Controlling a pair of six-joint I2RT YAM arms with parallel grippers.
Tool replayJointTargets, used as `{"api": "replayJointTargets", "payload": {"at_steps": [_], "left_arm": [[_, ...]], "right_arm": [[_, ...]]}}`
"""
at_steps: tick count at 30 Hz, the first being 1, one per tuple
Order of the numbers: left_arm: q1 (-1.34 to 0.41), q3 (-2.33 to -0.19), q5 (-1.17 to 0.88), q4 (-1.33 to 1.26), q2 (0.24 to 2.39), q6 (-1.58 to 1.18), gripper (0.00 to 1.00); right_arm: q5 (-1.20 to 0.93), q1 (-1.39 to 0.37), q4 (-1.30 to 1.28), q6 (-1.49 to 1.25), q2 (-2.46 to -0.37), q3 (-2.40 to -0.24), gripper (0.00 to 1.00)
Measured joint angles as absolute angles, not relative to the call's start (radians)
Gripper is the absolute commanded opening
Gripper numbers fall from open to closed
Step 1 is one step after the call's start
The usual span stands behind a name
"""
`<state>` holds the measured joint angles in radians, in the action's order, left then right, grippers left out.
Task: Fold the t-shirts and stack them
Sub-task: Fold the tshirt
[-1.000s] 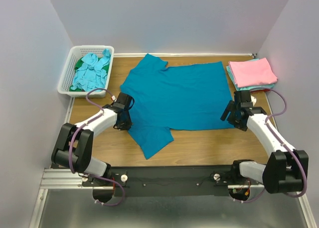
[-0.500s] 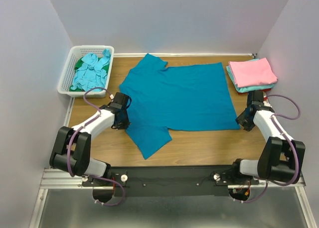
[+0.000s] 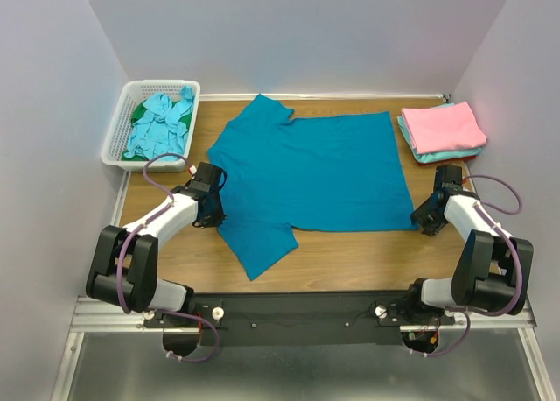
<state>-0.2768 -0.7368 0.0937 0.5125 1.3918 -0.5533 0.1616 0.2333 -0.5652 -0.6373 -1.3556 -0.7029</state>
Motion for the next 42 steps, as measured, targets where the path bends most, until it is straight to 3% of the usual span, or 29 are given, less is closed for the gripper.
{"api": "replayJointTargets", "payload": {"at_steps": [16,23,26,35,42], "left_arm": [[-0.277,-0.73,0.092,0.506,1.391,-0.55,0.0],[-0.277,-0.73,0.092,0.506,1.391,-0.55,0.0],[-0.276,-0.73,0.092,0.51,1.386,-0.55,0.0],[-0.263,-0.731,0.07,0.546,1.353,-0.55,0.0],[-0.245,-0.802,0.052,0.59,1.352,-0.548,0.0]], "right_arm": [[0.136,0.234,-0.542,-0.636,-1.376,-0.688,0.41],[0.131,0.245,-0.524,-0.641,-1.377,-0.681,0.09],[0.119,0.258,-0.516,-0.647,-1.374,-0.678,0.01],[0.108,0.279,-0.579,-0.643,-1.346,-0.681,0.01],[0.058,0.279,-0.644,-0.616,-1.352,-0.817,0.01]]}}
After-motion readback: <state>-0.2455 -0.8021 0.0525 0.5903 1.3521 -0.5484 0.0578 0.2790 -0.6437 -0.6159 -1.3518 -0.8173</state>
